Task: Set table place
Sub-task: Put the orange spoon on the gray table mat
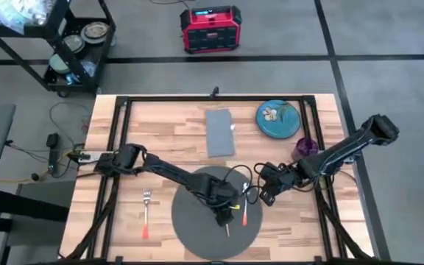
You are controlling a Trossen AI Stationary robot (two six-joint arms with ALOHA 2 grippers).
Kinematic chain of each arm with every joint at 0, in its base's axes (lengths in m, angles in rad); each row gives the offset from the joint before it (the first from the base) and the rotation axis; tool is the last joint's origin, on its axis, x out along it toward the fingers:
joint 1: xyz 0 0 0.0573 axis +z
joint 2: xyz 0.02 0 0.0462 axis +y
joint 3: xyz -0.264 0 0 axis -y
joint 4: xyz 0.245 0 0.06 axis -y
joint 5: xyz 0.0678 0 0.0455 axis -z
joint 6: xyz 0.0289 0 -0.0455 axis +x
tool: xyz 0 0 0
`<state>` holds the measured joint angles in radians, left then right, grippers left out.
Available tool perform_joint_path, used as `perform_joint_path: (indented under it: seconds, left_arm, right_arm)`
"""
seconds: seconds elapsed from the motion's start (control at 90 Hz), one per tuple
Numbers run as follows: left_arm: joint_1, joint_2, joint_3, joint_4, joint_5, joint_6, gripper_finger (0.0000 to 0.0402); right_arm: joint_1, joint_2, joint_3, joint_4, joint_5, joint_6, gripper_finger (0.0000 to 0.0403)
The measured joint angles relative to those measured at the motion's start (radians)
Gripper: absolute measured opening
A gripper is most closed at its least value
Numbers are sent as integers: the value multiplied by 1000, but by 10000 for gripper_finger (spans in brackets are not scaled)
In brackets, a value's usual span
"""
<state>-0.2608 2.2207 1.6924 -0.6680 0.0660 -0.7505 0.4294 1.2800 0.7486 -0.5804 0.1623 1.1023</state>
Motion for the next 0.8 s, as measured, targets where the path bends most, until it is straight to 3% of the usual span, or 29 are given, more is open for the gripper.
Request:
perform_joint_path:
  seconds: [0.267, 0.533, 0.8]
  left_arm:
    - [7, 0, 0, 44, -6, 21, 0]
    - [7, -11, 0, 28, -4, 17, 0]
    - [4, -86, 1, -115, -116, 51, 0]
  right_arm:
    - [17, 0, -10, -14, -27, -4, 42]
    - [18, 1, -128, 207, -122, 17, 22]
    - [-49, 29, -135, 266, -148, -14, 1]
